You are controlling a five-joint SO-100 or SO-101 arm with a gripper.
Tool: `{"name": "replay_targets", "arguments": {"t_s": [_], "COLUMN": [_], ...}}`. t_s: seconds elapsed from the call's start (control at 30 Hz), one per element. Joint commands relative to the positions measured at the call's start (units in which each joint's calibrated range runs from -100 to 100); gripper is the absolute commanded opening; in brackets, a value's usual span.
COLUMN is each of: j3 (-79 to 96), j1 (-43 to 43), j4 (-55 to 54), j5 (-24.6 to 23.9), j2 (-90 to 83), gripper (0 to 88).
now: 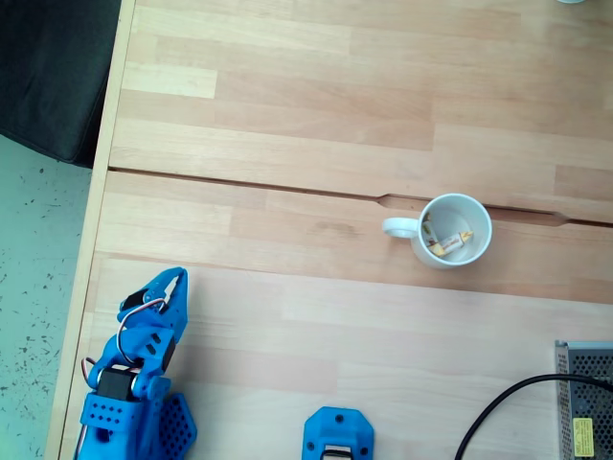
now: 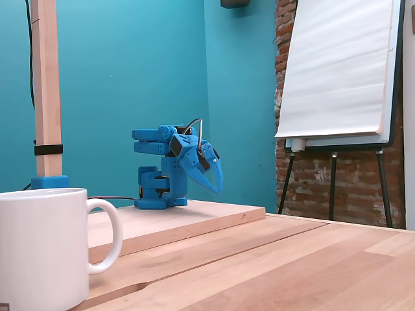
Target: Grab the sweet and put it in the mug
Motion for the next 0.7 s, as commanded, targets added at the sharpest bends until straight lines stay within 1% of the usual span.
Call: {"name": "replay_targets", "arguments": {"t_s": [0.0, 0.2, 0.37, 0.47, 0.67], "j3": [0.8, 0.8, 0.9, 0.9, 0.9], "j1": [-0.4, -0.4, -0.2, -0.3, -0.4], "j4": [4.3, 14.5, 20.8, 23.0, 23.4], "j5": [3.0, 11.8, 16.7, 18.0, 18.2], "j2": [-0.5, -0.5, -0.5, -0.5, -0.5], "gripper": [0.0, 0.0, 0.0, 0.0, 0.0]}}
